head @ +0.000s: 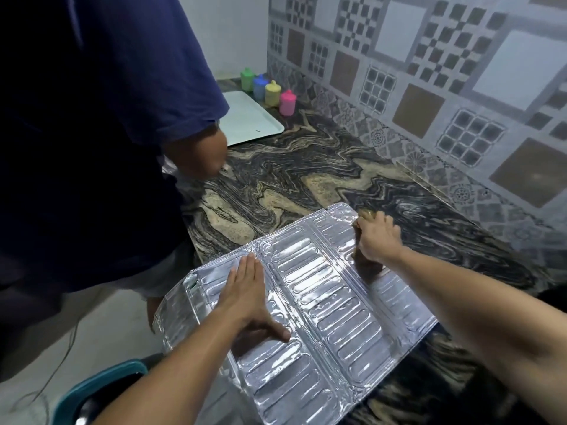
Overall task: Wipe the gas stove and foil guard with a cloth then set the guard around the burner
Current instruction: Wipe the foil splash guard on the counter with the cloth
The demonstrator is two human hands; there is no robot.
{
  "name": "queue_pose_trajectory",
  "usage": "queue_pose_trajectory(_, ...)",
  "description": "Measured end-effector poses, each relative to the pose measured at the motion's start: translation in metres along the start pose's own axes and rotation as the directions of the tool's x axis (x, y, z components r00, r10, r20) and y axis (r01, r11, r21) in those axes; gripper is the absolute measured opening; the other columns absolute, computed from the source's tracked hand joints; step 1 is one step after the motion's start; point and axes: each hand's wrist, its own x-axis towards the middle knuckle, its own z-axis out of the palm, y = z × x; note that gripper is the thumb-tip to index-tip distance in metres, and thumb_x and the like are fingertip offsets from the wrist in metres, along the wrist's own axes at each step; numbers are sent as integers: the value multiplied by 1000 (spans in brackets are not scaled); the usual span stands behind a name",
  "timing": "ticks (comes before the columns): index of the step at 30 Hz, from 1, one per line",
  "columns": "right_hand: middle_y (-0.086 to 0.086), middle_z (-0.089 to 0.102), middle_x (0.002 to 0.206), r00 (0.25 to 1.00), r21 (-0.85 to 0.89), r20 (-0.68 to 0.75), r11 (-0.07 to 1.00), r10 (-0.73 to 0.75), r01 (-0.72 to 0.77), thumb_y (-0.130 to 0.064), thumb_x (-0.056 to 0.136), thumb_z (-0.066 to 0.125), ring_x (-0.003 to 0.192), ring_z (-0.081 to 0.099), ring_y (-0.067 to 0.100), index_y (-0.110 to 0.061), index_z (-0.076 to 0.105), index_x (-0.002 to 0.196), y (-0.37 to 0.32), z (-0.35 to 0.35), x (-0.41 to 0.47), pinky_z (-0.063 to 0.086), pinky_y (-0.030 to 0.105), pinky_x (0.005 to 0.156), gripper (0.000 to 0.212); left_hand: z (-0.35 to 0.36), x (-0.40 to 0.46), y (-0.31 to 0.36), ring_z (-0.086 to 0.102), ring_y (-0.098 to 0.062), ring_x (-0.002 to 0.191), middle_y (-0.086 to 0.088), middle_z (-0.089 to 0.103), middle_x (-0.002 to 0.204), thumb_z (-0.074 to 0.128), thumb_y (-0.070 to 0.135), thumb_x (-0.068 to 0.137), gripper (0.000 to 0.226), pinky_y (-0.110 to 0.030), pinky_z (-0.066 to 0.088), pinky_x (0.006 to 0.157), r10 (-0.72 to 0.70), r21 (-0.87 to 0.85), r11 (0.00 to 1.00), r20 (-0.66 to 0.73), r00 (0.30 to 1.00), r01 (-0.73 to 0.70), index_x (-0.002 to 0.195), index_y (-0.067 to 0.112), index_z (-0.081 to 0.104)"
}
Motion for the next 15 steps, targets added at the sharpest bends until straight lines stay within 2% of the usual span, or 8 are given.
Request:
queue_pose_trajectory(3,7,42,106,988,220,-89,965,-125,142,-19,92,43,106,43,30,-19,46,119,-30,-18,-23,33,38,83,28,-1,0,1,-26,-31,143,-16,-33,153,69,84,41,162,-39,-15,113,-1,-9,1000,1,1000,1,147,4,-25)
queue_pose_trajectory(5,5,53,102,979,491,-73,848,-189,200,-18,85,47,100,53,29,-14,48,114,-50,-24,-35,38,35,77,30,-2,0,3,-26,-32,143,-17,-32,153,70,83,41,163,-40,-15,114,0,-17,1000,12,1000,0,147,3,-24)
queue_pose_trajectory(6,3,58,101,986,595,-48,788,-162,158,-15,85,47,96,57,26,-12,50,111,-56,-28,-40,41,33,77,27,-2,0,4,-27,-32,143,-17,-32,153,71,82,41,163,-41,-14,114,0,-19,1000,19,1000,0,147,3,-24)
queue_pose_trajectory(8,3,61,95,998,690,21,723,-53,24,-8,87,49,89,56,21,-12,59,105,-58,-38,-42,42,29,75,20,-4,-2,6,-28,-32,142,-17,-33,152,71,82,42,163,-42,-14,115,0,-14,1000,24,1000,0,147,2,-24)
queue_pose_trajectory(9,6,61,90,997,760,68,650,-30,-32,-4,87,51,85,55,20,-11,64,98,-56,-42,-42,41,28,73,18,-5,-2,4,-28,-32,142,-18,-33,152,71,82,42,163,-42,-14,115,3,-6,1000,20,1000,-3,147,1,-23)
queue_pose_trajectory(11,8,59,80,989,905,134,414,-62,-97,4,87,51,79,54,21,-5,66,87,-52,-53,-50,42,32,71,18,-5,-2,1,-28,-33,142,-19,-32,152,70,83,42,163,-43,-13,115,10,-1,1000,19,1000,-10,147,1,-23)
queue_pose_trajectory(13,5,59,77,993,971,113,216,-29,-105,11,87,51,74,55,18,-8,64,86,-46,-64,-62,43,31,70,23,-5,-1,1,-26,-34,143,-21,-32,153,69,85,41,163,-44,-11,117,13,8,1000,22,1000,-13,147,1,-23)
queue_pose_trajectory(15,3,61,74,998,977,67,204,8,-67,17,81,53,67,55,13,-5,63,88,-40,-70,-75,45,25,62,26,-5,-2,1,-25,-35,143,-22,-31,153,68,85,42,163,-44,-10,117,16,11,1000,17,1000,-17,147,0,-22)
